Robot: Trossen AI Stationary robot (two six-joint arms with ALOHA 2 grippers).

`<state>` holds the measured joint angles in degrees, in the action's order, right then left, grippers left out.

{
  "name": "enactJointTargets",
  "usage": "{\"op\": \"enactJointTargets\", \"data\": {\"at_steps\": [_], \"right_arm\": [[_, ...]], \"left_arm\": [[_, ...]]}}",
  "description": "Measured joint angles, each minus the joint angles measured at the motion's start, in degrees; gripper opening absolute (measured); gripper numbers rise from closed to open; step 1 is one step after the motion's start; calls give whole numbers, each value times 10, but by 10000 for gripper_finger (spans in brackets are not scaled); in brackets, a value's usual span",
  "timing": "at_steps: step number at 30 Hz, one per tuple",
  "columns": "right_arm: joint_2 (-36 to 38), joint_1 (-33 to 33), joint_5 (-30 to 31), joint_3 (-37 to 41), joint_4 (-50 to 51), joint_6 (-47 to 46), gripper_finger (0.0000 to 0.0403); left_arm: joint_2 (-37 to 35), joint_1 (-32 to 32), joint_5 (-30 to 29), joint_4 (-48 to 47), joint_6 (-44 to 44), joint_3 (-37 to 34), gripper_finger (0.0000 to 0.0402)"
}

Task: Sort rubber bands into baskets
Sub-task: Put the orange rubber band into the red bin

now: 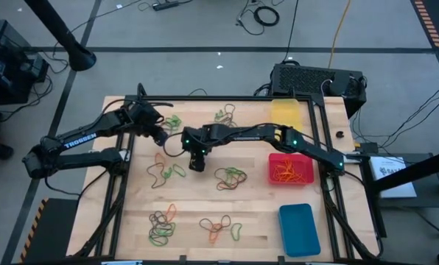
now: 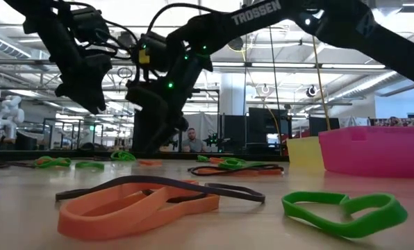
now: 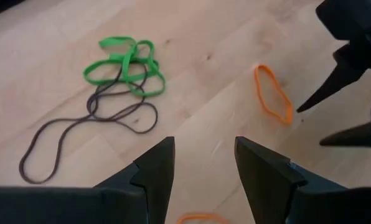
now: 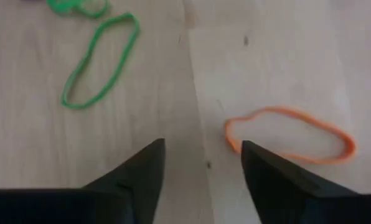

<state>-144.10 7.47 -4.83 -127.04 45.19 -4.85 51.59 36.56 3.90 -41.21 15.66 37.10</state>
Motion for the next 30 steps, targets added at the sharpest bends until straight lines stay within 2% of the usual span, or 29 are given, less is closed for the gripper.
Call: {"op": "enactJointTargets", "data": {"at_steps": [5,11,15,21,22,26,30], "right_arm": [[-21,-1,3,-1,-42,5,258],[-40,-1,8,-2,-83,-30,259],[-44,-1,15,-3,-74,-74,204],[-42,0,50,-3,-30,-125,31],[-38,0,50,-3,-25,-129,17],[-10,-1,43,1,29,-146,8],[51,-2,35,3,84,-135,3]], "left_arm": [[0,0,0,11,-1,0,175],[0,0,4,6,-11,0,175],[0,0,4,1,-11,0,175],[0,0,3,-3,-15,0,175],[0,0,3,-3,-15,0,175],[0,0,3,-2,-16,0,175],[0,-1,3,1,-16,0,175]]}}
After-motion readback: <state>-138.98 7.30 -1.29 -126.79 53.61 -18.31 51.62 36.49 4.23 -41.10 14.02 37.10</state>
